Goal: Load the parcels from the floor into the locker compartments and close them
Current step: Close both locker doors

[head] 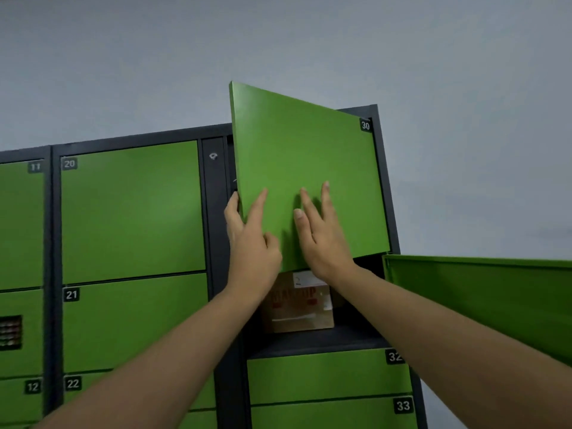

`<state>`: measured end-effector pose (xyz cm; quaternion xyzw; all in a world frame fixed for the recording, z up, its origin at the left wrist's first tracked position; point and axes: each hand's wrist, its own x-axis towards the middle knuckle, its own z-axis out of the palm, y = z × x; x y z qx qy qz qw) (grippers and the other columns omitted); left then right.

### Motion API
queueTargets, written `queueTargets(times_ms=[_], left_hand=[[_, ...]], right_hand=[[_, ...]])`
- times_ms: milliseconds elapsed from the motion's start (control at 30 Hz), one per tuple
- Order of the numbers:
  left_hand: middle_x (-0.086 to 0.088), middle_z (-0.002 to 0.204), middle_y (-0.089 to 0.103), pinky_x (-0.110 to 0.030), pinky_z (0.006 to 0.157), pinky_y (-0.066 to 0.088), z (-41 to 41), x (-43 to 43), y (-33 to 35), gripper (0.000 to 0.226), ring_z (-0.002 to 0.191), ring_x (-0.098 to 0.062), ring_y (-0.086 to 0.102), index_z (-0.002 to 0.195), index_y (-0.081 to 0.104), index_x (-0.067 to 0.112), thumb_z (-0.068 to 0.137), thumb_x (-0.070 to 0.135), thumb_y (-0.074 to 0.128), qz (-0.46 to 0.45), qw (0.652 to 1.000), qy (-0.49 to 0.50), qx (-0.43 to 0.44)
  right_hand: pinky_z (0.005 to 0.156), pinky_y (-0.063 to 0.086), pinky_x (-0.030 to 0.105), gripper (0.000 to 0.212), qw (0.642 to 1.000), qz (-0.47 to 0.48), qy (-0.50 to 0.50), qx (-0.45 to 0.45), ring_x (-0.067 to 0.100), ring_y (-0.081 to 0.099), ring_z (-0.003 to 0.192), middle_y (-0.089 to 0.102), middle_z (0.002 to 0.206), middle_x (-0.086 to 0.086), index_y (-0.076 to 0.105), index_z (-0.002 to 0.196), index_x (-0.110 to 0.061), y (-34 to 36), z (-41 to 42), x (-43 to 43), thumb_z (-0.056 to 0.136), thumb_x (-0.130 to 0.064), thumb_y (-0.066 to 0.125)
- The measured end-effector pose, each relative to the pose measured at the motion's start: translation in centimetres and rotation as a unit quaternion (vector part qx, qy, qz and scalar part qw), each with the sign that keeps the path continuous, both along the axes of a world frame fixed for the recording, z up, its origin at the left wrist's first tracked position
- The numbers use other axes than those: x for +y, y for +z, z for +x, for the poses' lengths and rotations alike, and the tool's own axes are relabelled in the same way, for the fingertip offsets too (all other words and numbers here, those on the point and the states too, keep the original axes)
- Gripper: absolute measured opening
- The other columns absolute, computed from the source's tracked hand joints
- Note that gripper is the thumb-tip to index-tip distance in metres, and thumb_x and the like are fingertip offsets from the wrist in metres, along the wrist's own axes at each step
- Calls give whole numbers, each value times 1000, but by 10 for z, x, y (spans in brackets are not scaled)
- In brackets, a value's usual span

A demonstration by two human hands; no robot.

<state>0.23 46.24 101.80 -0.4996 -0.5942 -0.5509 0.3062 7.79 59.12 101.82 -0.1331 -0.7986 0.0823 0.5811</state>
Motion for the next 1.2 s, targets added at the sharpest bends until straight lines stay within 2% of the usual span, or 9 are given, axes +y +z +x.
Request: queueTargets(times_ms=[100,233,300,433,567,667,767,867,1200], left_hand=[[-6,171,-5,-27,120,7,-29,17,-2,69,160,-26,1,160,34,32,99,8,57,-9,998,57,27],[-16,171,-8,-44,125,17,-60,45,-4,68,158,-37,9,163,26,33,102,30,56,-18,983,175,45],[-17,171,-13,-47,125,18,-77,59,-4,69,158,-39,10,164,21,37,103,36,53,-25,978,200,47],[-20,168,-27,-49,125,5,-114,88,-11,71,159,-40,-8,166,6,36,106,43,43,-52,973,211,71],[-23,168,-25,-54,128,-4,-151,119,-12,72,157,-37,-22,167,0,23,105,53,22,-62,949,279,135],[-23,168,-24,-55,129,1,-159,146,-10,73,157,-36,-21,166,-4,21,106,57,16,-82,944,271,168],[-22,168,-26,-57,128,0,-158,165,-13,75,157,-36,-22,165,-12,19,107,59,14,-70,946,275,156],[-23,169,-22,-58,128,1,-161,176,-17,77,158,-37,-19,165,-11,17,107,61,13,-59,945,286,146],[-27,169,-15,-59,127,7,-170,184,-21,77,158,-40,-11,166,-7,14,107,59,11,-32,930,320,180]], right_hand=[[128,6,49,63,997,11,-70,-40,26,-11,158,-25,169,4,0,163,-38,7,-20,27,107,-60,17],[127,-3,52,69,986,28,-147,-79,28,-25,154,-33,165,11,-16,161,-37,6,-36,60,105,-65,14],[127,-6,53,74,979,36,-177,-92,30,-27,153,-34,164,13,-21,159,-37,2,-43,73,103,-69,14],[125,-13,53,89,969,45,-228,-89,31,-30,152,-39,162,12,-26,158,-33,-3,-51,100,95,-81,14],[125,-10,57,93,950,64,-279,-123,33,-33,151,-43,160,12,-29,156,-33,2,-58,129,91,-86,10],[124,-10,58,91,945,86,-290,-127,33,-34,150,-42,160,13,-30,156,-32,0,-62,145,93,-84,11],[123,-14,59,91,943,98,-290,-128,32,-38,149,-44,159,14,-33,154,-31,0,-68,150,95,-81,14],[122,-18,57,91,940,105,-299,-127,31,-40,147,-46,158,13,-35,153,-30,-1,-70,155,95,-81,13],[124,-7,60,88,924,140,-343,-91,34,-28,153,-33,164,18,-25,159,-26,-9,-80,164,96,-79,5]])
